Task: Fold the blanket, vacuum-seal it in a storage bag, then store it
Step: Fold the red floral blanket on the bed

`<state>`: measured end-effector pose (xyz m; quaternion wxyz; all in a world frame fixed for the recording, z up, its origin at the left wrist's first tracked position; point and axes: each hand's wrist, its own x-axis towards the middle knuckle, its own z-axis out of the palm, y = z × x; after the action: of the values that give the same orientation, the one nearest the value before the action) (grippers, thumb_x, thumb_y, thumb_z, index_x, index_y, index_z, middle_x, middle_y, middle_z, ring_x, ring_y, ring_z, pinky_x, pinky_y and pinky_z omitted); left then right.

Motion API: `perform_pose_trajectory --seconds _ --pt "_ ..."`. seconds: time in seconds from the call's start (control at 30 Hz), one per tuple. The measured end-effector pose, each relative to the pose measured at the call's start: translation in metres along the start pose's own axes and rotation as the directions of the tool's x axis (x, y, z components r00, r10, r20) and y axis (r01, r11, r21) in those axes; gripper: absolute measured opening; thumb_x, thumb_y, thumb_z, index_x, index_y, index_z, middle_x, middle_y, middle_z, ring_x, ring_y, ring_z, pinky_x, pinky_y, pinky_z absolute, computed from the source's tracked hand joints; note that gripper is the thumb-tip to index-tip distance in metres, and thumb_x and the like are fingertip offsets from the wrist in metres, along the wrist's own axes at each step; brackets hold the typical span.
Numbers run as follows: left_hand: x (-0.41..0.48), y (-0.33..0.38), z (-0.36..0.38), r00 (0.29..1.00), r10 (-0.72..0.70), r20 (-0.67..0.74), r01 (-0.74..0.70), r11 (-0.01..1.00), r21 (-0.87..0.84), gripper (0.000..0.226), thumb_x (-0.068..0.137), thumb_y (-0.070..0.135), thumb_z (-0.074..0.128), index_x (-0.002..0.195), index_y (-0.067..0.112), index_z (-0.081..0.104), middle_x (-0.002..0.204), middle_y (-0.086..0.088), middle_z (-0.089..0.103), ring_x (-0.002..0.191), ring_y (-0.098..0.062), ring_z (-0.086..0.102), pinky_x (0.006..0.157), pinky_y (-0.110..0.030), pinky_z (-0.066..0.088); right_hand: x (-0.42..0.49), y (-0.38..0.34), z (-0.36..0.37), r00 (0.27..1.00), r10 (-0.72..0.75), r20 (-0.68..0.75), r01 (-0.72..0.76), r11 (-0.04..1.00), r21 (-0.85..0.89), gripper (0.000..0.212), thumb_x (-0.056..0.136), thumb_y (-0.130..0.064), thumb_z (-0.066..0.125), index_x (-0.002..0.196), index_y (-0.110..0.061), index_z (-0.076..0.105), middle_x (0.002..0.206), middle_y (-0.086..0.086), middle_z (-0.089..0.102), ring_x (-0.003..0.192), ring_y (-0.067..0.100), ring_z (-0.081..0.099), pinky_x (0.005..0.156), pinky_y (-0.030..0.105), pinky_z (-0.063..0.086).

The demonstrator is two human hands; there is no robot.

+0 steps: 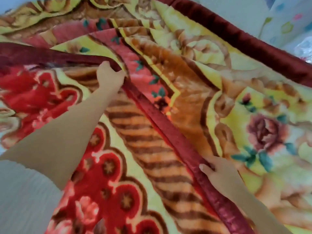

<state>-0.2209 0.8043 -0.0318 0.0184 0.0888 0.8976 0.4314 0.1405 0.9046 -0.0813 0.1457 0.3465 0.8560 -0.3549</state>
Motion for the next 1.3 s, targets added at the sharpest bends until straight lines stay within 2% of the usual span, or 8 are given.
perform_pose_trajectory --seconds 0.1,0.23,0.33,0.47,0.67,0.9,1.17,1.3 --pt "-0.004 0.006 0.061 0.983 0.106 0.151 -0.134 0.973 0.188 0.027 0.081 0.02 0.064 0.096 -0.001 0.058 0.099 -0.016 0.063 0.095 -0.029 0.059 0.083 -0.032 0.043 0.008 0.019 0.004 0.987 0.126 -0.097 -0.139 0.98 -0.141 0.021 0.096 -0.029 0.05 0.11 -0.021 0.064 0.101 0.0 0.068 0.099 0.02 0.061 0.078 0.029 0.043" --pt "-0.02 -0.046 0.125 0.943 -0.055 0.329 -0.041 0.959 0.279 0.047 0.089 0.027 0.061 0.121 -0.005 0.048 0.121 -0.02 0.057 0.116 -0.035 0.053 0.098 -0.037 0.041 0.022 0.032 0.031 0.978 0.123 -0.166 -0.16 0.96 -0.229 0.022 0.096 -0.029 0.046 0.1 -0.017 0.063 0.097 0.004 0.069 0.095 0.025 0.063 0.072 0.031 0.045" --pt "-0.018 -0.068 0.131 0.903 -0.11 0.415 -0.02 0.955 0.296 0.058 0.085 0.025 0.064 0.13 -0.002 0.04 0.127 -0.021 0.051 0.119 -0.033 0.051 0.102 -0.041 0.042 0.027 0.037 0.047 0.963 0.004 -0.271 -0.093 0.943 -0.319 0.023 0.084 -0.026 0.066 0.069 -0.02 0.05 0.065 0.004 0.066 0.06 0.024 0.065 0.039 0.025 0.022" --pt "-0.032 -0.052 0.132 0.874 -0.127 0.469 -0.113 0.885 0.451 0.076 0.092 0.026 0.057 0.146 -0.004 0.013 0.148 -0.026 0.023 0.136 -0.035 0.029 0.113 -0.036 0.025 0.013 0.035 0.045 0.914 -0.089 -0.397 -0.059 0.937 -0.345 0.047 0.053 -0.025 0.09 0.05 -0.019 0.043 0.036 -0.002 0.046 0.025 0.02 0.044 0.041 0.015 0.0" --pt "-0.104 -0.043 0.101 0.767 0.013 0.642 -0.409 0.78 0.473 0.072 0.096 0.029 0.048 0.146 -0.006 0.009 0.153 -0.029 0.007 0.142 -0.041 0.006 0.117 -0.044 0.01 -0.092 0.093 0.021 0.956 0.144 -0.257 -0.2 0.957 -0.209 0.035 0.088 -0.058 0.05 0.106 -0.029 0.057 0.074 -0.011 0.064 0.073 0.015 0.066 0.054 0.028 0.045" --pt "-0.236 -0.059 0.038 0.585 -0.05 0.81 -0.584 0.667 0.463 0.075 0.092 0.054 0.043 0.151 0.024 0.007 0.158 -0.011 -0.004 0.144 -0.037 -0.007 0.113 -0.057 0.012 -0.231 0.162 0.036 0.863 0.485 0.137 -0.481 0.874 -0.068 0.032 0.074 -0.06 0.066 0.089 -0.038 0.048 0.085 -0.018 0.058 0.083 0.008 0.058 0.071 0.027 0.044" --pt "-0.337 -0.081 -0.025 0.533 -0.095 0.841 -0.562 0.703 0.436 0.068 0.094 0.055 0.035 0.151 0.03 0.007 0.159 -0.005 -0.002 0.145 -0.031 -0.005 0.112 -0.061 0.014 -0.277 0.174 0.053 0.876 0.473 0.098 -0.461 0.879 -0.121 0.039 0.082 -0.043 0.068 0.108 -0.018 0.054 0.109 0.003 0.063 0.109 0.026 0.058 0.083 0.032 0.044" --pt "-0.364 -0.096 -0.044 0.526 -0.103 0.844 -0.554 0.712 0.432 0.076 0.089 0.061 0.041 0.149 0.036 0.0 0.159 -0.004 -0.007 0.145 -0.031 -0.008 0.11 -0.063 0.016 -0.301 0.169 0.014 0.882 0.408 -0.234 -0.445 0.885 -0.134 0.03 0.085 -0.039 0.065 0.108 -0.022 0.057 0.102 0.002 0.067 0.102 0.031 0.06 0.076 0.036 0.043"
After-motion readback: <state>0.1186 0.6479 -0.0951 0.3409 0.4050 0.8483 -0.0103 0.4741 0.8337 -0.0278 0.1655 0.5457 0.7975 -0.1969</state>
